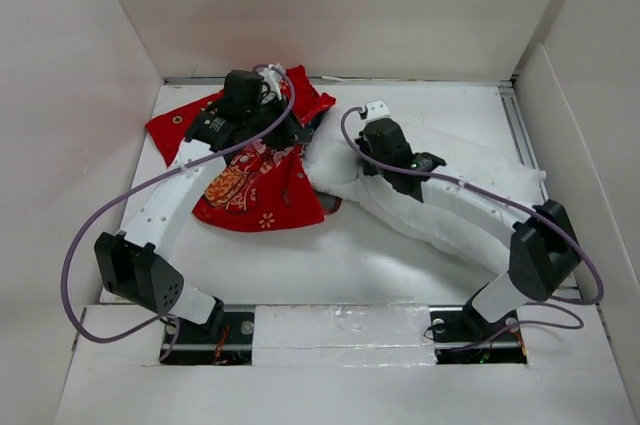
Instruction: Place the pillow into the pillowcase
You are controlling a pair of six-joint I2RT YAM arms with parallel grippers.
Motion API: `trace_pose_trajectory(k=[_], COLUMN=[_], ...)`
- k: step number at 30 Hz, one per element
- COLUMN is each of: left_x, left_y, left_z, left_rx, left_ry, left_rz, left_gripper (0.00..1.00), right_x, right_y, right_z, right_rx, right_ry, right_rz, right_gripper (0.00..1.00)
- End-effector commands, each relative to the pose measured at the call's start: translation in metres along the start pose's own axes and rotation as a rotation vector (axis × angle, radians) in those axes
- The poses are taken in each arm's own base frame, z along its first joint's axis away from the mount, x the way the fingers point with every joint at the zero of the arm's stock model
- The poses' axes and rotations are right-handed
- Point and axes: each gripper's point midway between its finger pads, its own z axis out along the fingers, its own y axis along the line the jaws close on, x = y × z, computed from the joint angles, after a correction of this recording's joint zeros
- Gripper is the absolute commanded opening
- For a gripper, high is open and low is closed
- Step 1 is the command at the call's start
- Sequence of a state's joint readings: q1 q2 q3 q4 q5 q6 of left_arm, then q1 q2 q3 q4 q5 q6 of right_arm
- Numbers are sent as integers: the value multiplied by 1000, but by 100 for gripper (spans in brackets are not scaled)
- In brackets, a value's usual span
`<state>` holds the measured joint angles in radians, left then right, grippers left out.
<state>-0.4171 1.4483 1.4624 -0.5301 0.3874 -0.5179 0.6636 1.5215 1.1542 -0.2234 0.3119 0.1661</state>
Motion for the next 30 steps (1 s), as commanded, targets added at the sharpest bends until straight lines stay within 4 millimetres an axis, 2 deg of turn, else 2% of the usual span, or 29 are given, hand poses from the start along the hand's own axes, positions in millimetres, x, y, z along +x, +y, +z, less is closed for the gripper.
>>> trace_pose_trajectory(k=[1, 2, 4, 7, 8, 9, 10, 11, 12, 13, 15, 16, 17, 18, 19, 21, 22, 23, 24, 27, 29, 30], left_x=[-31, -35, -40, -49, -51, -51, -53, -55, -55, -51, -52, -41, -42, -38, -27, -21, -17, -21, -16, -20, -18, -17], left_y=[-73, -83, -90, -91, -90, -82, -76, -72, -59, -52, -46, -44, -45, -51, -56, -69, -71, -81, -81, -71, -58, -41], left_z=[-58, -63, -67, -51, -45, -27, -16, -8, 9, 19, 32, 44, 49, 53, 62, 69, 78, 77, 80, 86, 87, 92], left_rx=[234, 264, 284, 279, 275, 255, 238, 220, 177, 162, 152, 167, 184, 201, 200, 200, 183, 192, 177, 120, 55, -19], left_ry=[-111, -107, -115, -104, -95, -67, -62, -60, -47, -26, -27, 13, 12, 25, 52, 60, 74, 61, 79, 60, 48, 28], left_rz=[86, 96, 96, 71, 56, 40, 33, 26, 8, -3, -16, -29, -33, -34, -35, -13, -11, 11, 10, 3, -7, -14], left_gripper=[0, 0, 0, 0, 0, 0, 0, 0, 0, 0, 0, 0, 0, 0, 0, 0, 0, 0, 0, 0, 0, 0], right_x=[-1, -1, 4, 20, 6, 4, 20, -5, -7, 0, -8, -2, -1, 13, 15, 29, 25, 24, 26, 24, 24, 24], right_y=[-21, -22, -16, 12, 19, 42, 53, 64, 71, 85, 97, 101, 106, 108, 112, 119, 125, 128, 128, 129, 129, 129], right_z=[20, 24, 30, 29, 21, 12, 5, -17, -28, -40, -59, -60, -63, -52, -49, -44, -44, -44, -43, -44, -44, -44], right_rx=[205, 221, 213, 109, 56, -75, -144, -226, -273, -342, -412, -420, -439, -439, -449, -489, -520, -534, -536, -539, -539, -539], right_ry=[-19, -13, -9, -1, -60, -74, -66, -161, -182, -177, -216, -208, -205, -170, -167, -144, -172, -180, -179, -188, -188, -188], right_rz=[33, 38, 39, 24, 54, 61, 55, 93, 94, 90, 89, 73, 67, 46, 45, 25, 30, 31, 44, 46, 46, 46], right_gripper=[0, 0, 0, 0, 0, 0, 0, 0, 0, 0, 0, 0, 0, 0, 0, 0, 0, 0, 0, 2, 15, 21])
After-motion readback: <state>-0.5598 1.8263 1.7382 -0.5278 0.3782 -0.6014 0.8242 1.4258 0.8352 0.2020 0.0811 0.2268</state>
